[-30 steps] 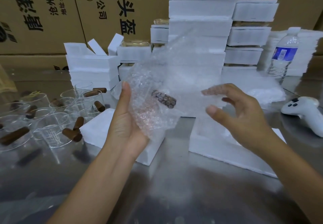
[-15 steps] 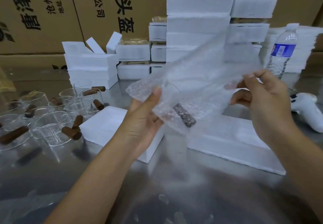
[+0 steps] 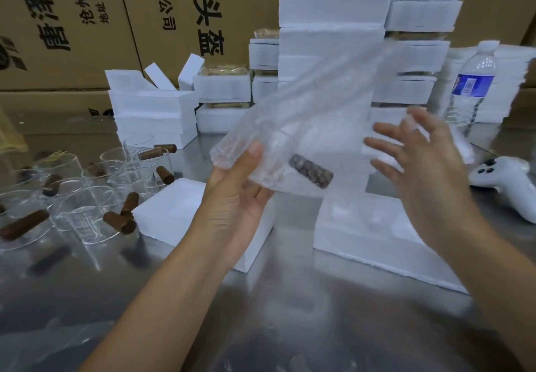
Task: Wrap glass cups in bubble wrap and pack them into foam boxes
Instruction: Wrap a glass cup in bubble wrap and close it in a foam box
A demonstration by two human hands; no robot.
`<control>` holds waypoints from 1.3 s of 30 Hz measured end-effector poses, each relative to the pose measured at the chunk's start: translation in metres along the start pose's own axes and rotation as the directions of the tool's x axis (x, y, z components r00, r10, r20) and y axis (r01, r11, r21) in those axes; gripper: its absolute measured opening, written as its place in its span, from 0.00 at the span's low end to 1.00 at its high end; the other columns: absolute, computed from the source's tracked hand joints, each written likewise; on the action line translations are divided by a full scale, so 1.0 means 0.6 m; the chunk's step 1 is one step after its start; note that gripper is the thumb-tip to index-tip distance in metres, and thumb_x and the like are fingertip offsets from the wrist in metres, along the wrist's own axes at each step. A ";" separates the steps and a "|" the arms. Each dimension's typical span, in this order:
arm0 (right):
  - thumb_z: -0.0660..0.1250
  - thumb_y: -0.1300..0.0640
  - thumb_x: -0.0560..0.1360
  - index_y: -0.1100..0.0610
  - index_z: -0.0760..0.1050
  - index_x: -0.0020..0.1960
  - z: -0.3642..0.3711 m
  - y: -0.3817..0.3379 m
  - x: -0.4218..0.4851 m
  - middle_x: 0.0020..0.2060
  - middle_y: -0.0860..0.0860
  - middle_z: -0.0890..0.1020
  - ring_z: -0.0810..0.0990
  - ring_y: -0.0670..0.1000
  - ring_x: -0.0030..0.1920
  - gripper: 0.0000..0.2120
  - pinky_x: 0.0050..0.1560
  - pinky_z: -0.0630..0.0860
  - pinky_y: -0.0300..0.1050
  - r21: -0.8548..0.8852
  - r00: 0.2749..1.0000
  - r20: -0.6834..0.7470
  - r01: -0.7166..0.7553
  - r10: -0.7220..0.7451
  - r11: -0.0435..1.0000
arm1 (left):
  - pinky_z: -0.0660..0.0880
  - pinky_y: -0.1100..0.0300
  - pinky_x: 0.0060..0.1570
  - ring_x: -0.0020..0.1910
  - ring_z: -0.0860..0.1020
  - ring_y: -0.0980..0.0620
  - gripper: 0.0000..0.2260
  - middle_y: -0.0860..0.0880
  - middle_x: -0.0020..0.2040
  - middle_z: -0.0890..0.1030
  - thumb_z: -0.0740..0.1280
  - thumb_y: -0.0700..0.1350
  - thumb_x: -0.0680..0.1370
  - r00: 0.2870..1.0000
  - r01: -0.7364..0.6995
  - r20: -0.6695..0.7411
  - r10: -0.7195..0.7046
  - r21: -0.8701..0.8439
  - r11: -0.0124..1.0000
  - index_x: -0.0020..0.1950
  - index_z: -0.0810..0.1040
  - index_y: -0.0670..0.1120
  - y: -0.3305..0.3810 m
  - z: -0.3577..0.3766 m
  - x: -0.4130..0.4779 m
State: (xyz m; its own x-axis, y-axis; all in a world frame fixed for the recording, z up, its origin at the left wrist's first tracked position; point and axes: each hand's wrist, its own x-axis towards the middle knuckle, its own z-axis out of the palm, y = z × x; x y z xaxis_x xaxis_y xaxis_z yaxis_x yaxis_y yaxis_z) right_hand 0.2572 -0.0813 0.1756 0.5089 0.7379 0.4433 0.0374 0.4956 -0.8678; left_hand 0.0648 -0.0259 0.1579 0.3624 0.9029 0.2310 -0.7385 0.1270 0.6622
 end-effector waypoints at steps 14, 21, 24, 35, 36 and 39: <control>0.66 0.49 0.68 0.53 0.79 0.42 0.029 0.021 -0.039 0.33 0.48 0.83 0.81 0.46 0.33 0.08 0.35 0.78 0.37 -0.087 0.967 0.234 0.127 -0.103 0.988 | 0.80 0.58 0.46 0.50 0.83 0.54 0.32 0.59 0.48 0.83 0.80 0.49 0.59 0.990 -0.133 0.098 0.097 0.495 0.858 0.59 0.71 0.54 -0.012 0.004 -0.010; 0.60 0.44 0.72 0.54 0.78 0.37 0.026 0.025 -0.040 0.31 0.42 0.80 0.77 0.38 0.33 0.15 0.38 0.72 0.30 -0.264 0.969 0.201 0.193 -0.141 0.945 | 0.79 0.63 0.46 0.49 0.81 0.61 0.17 0.61 0.50 0.81 0.73 0.53 0.67 0.953 -0.294 0.271 0.138 0.699 0.652 0.53 0.72 0.61 -0.010 0.003 -0.017; 0.60 0.44 0.73 0.51 0.76 0.34 0.023 0.023 -0.036 0.27 0.38 0.77 0.75 0.36 0.30 0.15 0.35 0.67 0.24 -0.307 0.971 0.172 0.215 -0.168 0.927 | 0.79 0.62 0.47 0.50 0.81 0.59 0.16 0.60 0.50 0.81 0.73 0.57 0.66 0.953 -0.285 0.288 0.097 0.736 0.614 0.51 0.73 0.61 -0.011 -0.002 -0.018; 0.68 0.66 0.73 0.43 0.79 0.38 0.011 0.015 -0.034 0.38 0.41 0.83 0.81 0.44 0.41 0.17 0.43 0.77 0.37 -0.363 0.935 0.250 0.329 -0.249 0.872 | 0.76 0.59 0.51 0.53 0.79 0.58 0.15 0.62 0.52 0.78 0.70 0.60 0.67 0.926 -0.343 0.376 0.026 0.811 0.474 0.50 0.72 0.66 -0.024 0.012 -0.031; 0.68 0.66 0.73 0.43 0.78 0.39 0.010 0.014 -0.035 0.37 0.40 0.83 0.81 0.42 0.39 0.17 0.40 0.76 0.35 -0.361 0.924 0.296 0.344 -0.243 0.867 | 0.76 0.55 0.50 0.52 0.79 0.56 0.14 0.60 0.51 0.79 0.71 0.60 0.66 0.928 -0.340 0.371 0.029 0.813 0.472 0.49 0.72 0.65 -0.025 0.010 -0.031; 0.58 0.64 0.75 0.44 0.78 0.38 0.011 0.011 -0.040 0.34 0.39 0.79 0.76 0.39 0.32 0.18 0.33 0.71 0.28 -0.280 0.865 0.475 0.322 -0.161 0.904 | 0.77 0.50 0.47 0.50 0.79 0.49 0.14 0.54 0.50 0.78 0.73 0.60 0.65 0.936 -0.315 0.351 0.015 0.819 0.480 0.45 0.71 0.62 -0.027 0.008 -0.031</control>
State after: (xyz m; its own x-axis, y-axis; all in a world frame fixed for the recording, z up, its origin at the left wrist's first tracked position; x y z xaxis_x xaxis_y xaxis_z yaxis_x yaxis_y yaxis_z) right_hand 0.2398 -0.0927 0.1604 0.0260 0.7763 0.6299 0.4386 0.5573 -0.7050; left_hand 0.0730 -0.0468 0.1464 0.5277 0.7032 0.4764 -0.0025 -0.5596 0.8288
